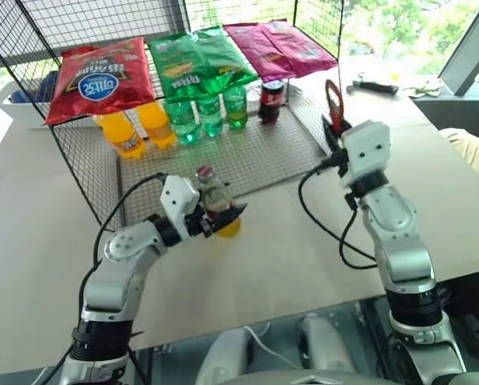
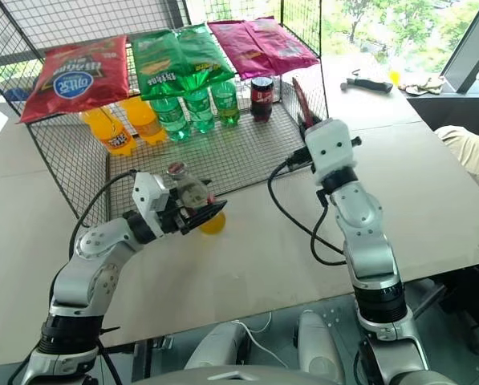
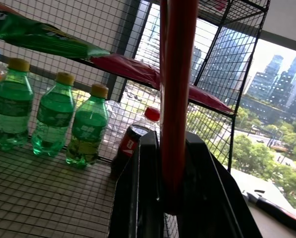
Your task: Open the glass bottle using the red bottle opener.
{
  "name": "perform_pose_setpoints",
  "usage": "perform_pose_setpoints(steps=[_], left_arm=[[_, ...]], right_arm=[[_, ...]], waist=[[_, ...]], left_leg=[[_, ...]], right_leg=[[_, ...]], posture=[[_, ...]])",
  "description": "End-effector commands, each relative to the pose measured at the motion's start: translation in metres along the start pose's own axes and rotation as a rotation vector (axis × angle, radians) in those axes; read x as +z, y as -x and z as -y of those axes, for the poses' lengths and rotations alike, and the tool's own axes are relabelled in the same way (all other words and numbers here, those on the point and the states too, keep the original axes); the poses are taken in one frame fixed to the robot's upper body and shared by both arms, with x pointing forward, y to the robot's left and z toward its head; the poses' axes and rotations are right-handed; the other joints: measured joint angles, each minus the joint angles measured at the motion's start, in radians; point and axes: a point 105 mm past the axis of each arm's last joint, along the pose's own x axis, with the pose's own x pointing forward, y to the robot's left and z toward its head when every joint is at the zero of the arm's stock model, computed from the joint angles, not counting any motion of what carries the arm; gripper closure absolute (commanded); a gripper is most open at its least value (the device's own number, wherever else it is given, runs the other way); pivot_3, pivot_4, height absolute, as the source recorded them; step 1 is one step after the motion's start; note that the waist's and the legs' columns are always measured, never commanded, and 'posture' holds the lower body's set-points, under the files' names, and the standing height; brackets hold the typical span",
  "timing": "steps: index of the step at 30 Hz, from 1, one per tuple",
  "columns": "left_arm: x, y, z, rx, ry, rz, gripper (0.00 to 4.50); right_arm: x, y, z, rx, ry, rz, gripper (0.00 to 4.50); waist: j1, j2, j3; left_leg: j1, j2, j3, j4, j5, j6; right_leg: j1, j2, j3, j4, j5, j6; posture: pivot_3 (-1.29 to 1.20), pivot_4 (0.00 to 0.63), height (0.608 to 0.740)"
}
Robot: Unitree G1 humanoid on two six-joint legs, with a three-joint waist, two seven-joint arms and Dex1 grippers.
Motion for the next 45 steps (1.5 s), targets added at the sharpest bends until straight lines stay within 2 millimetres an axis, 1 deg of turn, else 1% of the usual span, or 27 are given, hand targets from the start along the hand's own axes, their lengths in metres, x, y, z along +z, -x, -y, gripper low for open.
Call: perform_pose_setpoints(steps=[1, 4, 7, 8, 9, 10, 11, 15, 21, 26, 33, 39, 45], left_arm=[[0.014, -0.003, 0.001, 0.003, -0.063, 0.053, 1.79], [0.017, -0.004, 0.002, 0.005, -0.057, 0.070, 1.79], [0.019, -0.003, 0.003, 0.003, -0.050, 0.076, 1.79], [0.019, -0.003, 0.002, 0.007, -0.053, 0.078, 0.76], [0.019, -0.002, 0.002, 0.012, -0.053, 0.080, 0.51], [0.020, -0.002, 0.001, 0.015, -0.053, 0.082, 0.08], [0.021, -0.002, 0.001, 0.020, -0.050, 0.088, 0.01], [0.027, -0.003, 0.002, 0.021, -0.023, 0.122, 0.01], [0.043, -0.002, 0.002, 0.032, 0.000, 0.206, 0.01], [0.051, -0.002, 0.005, 0.018, -0.024, 0.226, 0.01], [0.044, 0.001, 0.009, 0.010, -0.023, 0.214, 0.01], [0.029, 0.004, 0.011, 0.003, -0.055, 0.163, 0.01], [0.029, 0.005, 0.008, 0.027, -0.063, 0.184, 0.01]], right_arm=[[0.009, 0.004, -0.022, 0.116, -0.077, 0.031, 4.50], [0.006, 0.007, -0.035, 0.177, -0.100, 0.012, 4.50], [0.004, 0.007, -0.034, 0.178, -0.098, 0.005, 4.50], [0.004, 0.007, -0.034, 0.178, -0.098, 0.004, 4.50], [0.004, 0.007, -0.033, 0.178, -0.098, 0.003, 4.50], [0.004, 0.007, -0.033, 0.179, -0.096, 0.001, 4.50], [0.004, 0.008, -0.033, 0.181, -0.095, -0.001, 4.50], [0.002, 0.008, -0.034, 0.196, -0.085, -0.006, 4.50], [0.001, 0.008, -0.035, 0.201, -0.083, -0.009, 4.50], [-0.002, 0.009, -0.037, 0.212, -0.068, -0.016, 4.50], [-0.004, 0.009, -0.037, 0.221, -0.051, -0.017, 4.50], [-0.004, 0.009, -0.038, 0.232, -0.038, -0.016, 4.50], [-0.004, 0.008, -0.039, 0.237, -0.034, -0.015, 4.50]], waist=[[0.000, 0.000, 0.000], [0.001, 0.000, 0.000], [0.001, 0.000, 0.000], [0.001, 0.000, 0.000], [0.001, 0.000, 0.000], [0.001, 0.000, 0.000], [0.001, 0.000, 0.000], [0.001, 0.000, 0.000], [0.002, 0.000, 0.000], [0.002, -0.001, 0.000], [0.002, -0.001, 0.000], [0.002, -0.001, 0.000], [0.003, -0.001, 0.000]], left_leg=[[0.000, 0.000, 0.000, 0.000, 0.000, 0.000], [0.000, 0.000, 0.000, 0.000, 0.000, 0.000], [0.000, 0.000, 0.000, 0.000, 0.000, 0.000], [0.000, 0.000, 0.000, 0.000, 0.000, 0.000], [0.000, 0.000, 0.000, 0.000, 0.000, 0.000], [0.000, 0.000, 0.000, 0.000, 0.000, 0.000], [0.000, 0.000, 0.000, 0.000, 0.000, 0.000], [0.000, 0.000, 0.000, 0.000, 0.000, 0.000], [0.000, 0.000, 0.000, 0.000, 0.000, 0.000], [0.000, 0.000, 0.000, 0.000, 0.000, 0.000], [0.000, 0.000, 0.000, 0.000, 0.000, 0.000], [0.000, 0.000, 0.000, 0.000, 0.000, 0.000], [0.000, 0.000, 0.000, 0.000, 0.000, 0.000]], right_leg=[[0.000, 0.000, 0.000, 0.000, 0.000, 0.000], [0.000, 0.000, 0.000, 0.000, 0.000, 0.000], [0.000, 0.000, 0.000, 0.000, 0.000, 0.000], [0.000, 0.000, 0.000, 0.000, 0.000, 0.000], [0.000, 0.000, 0.000, 0.000, 0.000, 0.000], [0.000, 0.000, 0.000, 0.000, 0.000, 0.000], [0.000, 0.000, 0.000, 0.000, 0.000, 0.000], [0.000, 0.000, 0.000, 0.000, 0.000, 0.000], [0.000, 0.000, 0.000, 0.000, 0.000, 0.000], [0.000, 0.000, 0.000, 0.000, 0.000, 0.000], [0.000, 0.000, 0.000, 0.000, 0.000, 0.000], [0.000, 0.000, 0.000, 0.000, 0.000, 0.000], [0.000, 0.000, 0.000, 0.000, 0.000, 0.000]], posture=[[0.00, 0.150, 0.740], [0.00, 0.150, 0.740], [0.00, 0.150, 0.740], [0.00, 0.150, 0.740], [0.00, 0.150, 0.740], [0.00, 0.150, 0.740], [0.00, 0.150, 0.740], [0.00, 0.150, 0.740], [0.00, 0.150, 0.740], [0.00, 0.150, 0.740], [0.00, 0.150, 0.740], [0.00, 0.150, 0.740], [0.00, 0.150, 0.740]])
